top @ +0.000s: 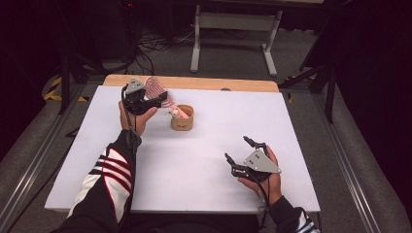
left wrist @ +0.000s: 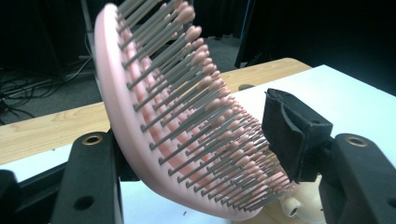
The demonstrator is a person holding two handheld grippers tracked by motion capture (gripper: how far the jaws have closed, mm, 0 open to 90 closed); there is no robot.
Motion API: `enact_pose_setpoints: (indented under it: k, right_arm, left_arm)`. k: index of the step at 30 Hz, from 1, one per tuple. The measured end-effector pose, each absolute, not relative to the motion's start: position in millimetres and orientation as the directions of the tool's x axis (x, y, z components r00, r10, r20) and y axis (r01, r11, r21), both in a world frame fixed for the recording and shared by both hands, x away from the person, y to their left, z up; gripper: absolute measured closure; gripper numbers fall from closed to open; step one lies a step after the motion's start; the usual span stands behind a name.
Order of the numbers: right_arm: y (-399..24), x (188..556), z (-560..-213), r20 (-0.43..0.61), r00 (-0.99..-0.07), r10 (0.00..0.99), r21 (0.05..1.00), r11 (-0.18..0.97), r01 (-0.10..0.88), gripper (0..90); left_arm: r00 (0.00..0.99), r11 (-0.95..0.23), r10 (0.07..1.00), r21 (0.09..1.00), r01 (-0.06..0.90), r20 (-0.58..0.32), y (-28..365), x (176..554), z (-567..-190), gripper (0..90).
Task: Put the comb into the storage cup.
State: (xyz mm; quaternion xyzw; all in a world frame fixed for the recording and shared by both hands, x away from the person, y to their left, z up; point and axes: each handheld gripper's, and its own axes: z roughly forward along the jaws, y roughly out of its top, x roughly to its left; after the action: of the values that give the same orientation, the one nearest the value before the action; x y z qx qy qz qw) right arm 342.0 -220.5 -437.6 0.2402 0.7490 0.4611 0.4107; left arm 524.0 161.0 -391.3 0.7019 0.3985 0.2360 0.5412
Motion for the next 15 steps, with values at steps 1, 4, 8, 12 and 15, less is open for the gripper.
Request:
enact_pose_setpoints:
  k: [1,4,8,12,15]
  right_arm:
    - [-220.5,342.1,-437.5,-0.394,-0.548,0.738,0.888,0.459,-0.020,19.9]
    - [-220.6,341.5,-437.4,-0.394,-0.542,0.742,0.889,0.458,-0.019,21.1]
    - [-221.5,341.1,-436.6,-0.392,-0.537,0.747,0.892,0.452,-0.022,21.3]
    - [-220.5,341.2,-436.9,-0.398,-0.541,0.741,0.889,0.458,-0.026,21.3]
    - [-220.5,341.3,-437.1,-0.396,-0.541,0.742,0.889,0.458,-0.023,21.3]
  left_arm:
    - [0.569,-0.098,0.817,0.950,0.297,-0.094,161.0,523.9,-390.8,38.1]
    - [0.567,-0.093,0.819,0.951,0.293,-0.095,162.4,522.7,-389.4,37.2]
    - [0.566,-0.090,0.820,0.955,0.282,-0.089,165.6,521.2,-387.1,34.5]
    - [0.555,-0.083,0.827,0.958,0.274,-0.087,169.5,520.2,-385.7,30.7]
    - [0.556,-0.080,0.827,0.960,0.268,-0.086,170.9,519.9,-385.6,30.6]
